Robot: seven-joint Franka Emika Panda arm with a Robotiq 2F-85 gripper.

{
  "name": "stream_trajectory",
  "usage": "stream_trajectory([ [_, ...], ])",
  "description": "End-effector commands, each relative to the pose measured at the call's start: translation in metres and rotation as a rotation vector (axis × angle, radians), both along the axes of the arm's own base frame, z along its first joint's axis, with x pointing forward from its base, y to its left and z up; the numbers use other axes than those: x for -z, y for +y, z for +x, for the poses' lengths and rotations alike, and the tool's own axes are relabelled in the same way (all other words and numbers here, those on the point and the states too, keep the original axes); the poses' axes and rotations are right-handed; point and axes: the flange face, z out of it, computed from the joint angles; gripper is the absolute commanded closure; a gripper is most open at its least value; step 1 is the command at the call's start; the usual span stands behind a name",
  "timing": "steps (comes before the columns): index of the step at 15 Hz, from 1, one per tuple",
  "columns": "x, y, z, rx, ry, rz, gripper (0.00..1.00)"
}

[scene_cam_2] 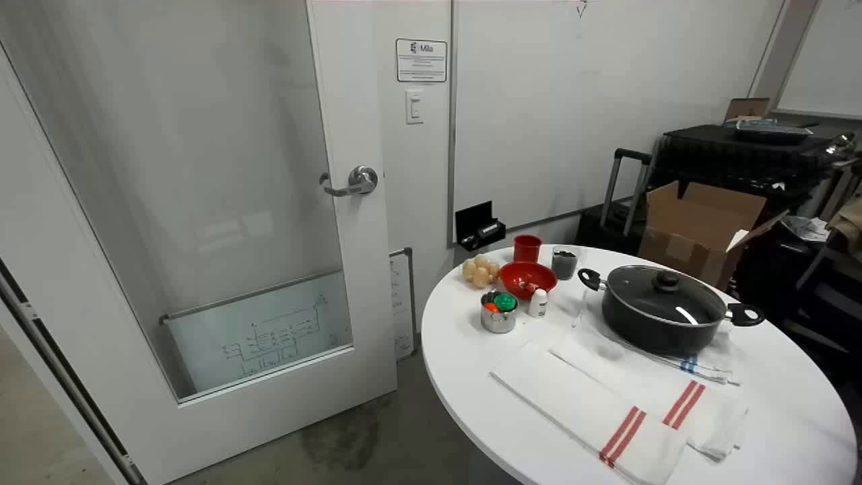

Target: Remove the lid from the pot

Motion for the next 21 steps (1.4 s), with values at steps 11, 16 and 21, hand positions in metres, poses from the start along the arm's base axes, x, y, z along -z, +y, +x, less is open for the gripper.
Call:
stream_trajectory([
  [11,0.007,-0.006,0.008,0.012,0.014,-0.016,0.0],
  [16,0.042,-0.038,0.037,0.083,0.087,-0.054,0.0],
  [21,0.093,-0.092,0.074,0.17,0.154,-0.069,0.0],
])
